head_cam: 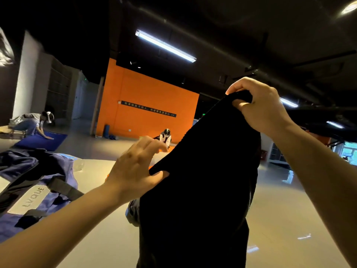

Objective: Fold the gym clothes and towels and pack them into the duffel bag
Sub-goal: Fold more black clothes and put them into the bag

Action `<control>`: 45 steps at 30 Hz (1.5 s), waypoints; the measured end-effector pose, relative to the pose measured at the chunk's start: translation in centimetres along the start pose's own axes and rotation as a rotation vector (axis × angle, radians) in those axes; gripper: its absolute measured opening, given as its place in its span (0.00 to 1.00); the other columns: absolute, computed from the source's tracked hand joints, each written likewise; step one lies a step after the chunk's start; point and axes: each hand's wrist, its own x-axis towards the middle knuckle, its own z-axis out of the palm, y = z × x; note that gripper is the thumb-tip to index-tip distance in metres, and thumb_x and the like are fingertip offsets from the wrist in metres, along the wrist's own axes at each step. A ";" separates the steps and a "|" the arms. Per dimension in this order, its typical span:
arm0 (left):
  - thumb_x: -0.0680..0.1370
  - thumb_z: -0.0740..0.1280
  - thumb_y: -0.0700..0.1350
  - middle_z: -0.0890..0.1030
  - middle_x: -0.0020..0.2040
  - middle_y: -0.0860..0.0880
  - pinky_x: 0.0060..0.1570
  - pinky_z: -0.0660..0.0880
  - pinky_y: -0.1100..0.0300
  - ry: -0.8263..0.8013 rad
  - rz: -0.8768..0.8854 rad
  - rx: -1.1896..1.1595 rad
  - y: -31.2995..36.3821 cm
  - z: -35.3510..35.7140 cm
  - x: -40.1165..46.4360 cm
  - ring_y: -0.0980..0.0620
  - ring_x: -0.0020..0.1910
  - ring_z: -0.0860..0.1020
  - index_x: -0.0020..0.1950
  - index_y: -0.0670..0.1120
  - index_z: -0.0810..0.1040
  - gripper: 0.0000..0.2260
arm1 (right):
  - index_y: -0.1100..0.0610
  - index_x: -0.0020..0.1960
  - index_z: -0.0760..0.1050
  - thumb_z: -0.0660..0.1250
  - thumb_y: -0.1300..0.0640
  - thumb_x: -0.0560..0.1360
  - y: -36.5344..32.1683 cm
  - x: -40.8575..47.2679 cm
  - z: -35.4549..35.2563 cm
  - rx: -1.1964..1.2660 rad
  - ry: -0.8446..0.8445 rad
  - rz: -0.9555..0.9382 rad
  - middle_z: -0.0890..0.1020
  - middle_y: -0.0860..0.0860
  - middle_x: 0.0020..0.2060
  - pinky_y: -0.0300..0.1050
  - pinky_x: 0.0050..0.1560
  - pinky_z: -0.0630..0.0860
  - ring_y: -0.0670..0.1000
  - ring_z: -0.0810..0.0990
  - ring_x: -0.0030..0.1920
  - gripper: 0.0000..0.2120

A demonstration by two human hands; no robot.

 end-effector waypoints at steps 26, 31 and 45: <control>0.63 0.69 0.72 0.82 0.39 0.53 0.38 0.74 0.63 -0.119 -0.247 -0.065 -1.5 -13.8 7.5 0.56 0.38 0.80 0.45 0.54 0.80 0.24 | 0.51 0.46 0.74 0.72 0.65 0.71 2.5 -1.9 1.9 0.326 -0.190 0.214 0.81 0.49 0.42 0.40 0.42 0.76 0.50 0.80 0.42 0.11; 0.57 0.71 0.70 0.81 0.37 0.56 0.37 0.75 0.62 -0.237 -0.265 -0.010 -2.5 -15.1 7.1 0.57 0.34 0.79 0.47 0.57 0.79 0.26 | 0.55 0.46 0.78 0.72 0.64 0.70 3.2 -4.5 3.8 0.445 -0.471 0.308 0.84 0.49 0.38 0.37 0.42 0.74 0.46 0.82 0.39 0.08; 0.55 0.80 0.62 0.82 0.39 0.50 0.37 0.77 0.67 -0.274 -0.241 -0.380 -0.5 -17.4 9.2 0.53 0.38 0.81 0.44 0.48 0.82 0.25 | 0.61 0.48 0.74 0.78 0.39 0.57 4.0 -3.0 -0.1 0.677 -0.354 0.293 0.81 0.50 0.36 0.37 0.37 0.78 0.50 0.81 0.38 0.32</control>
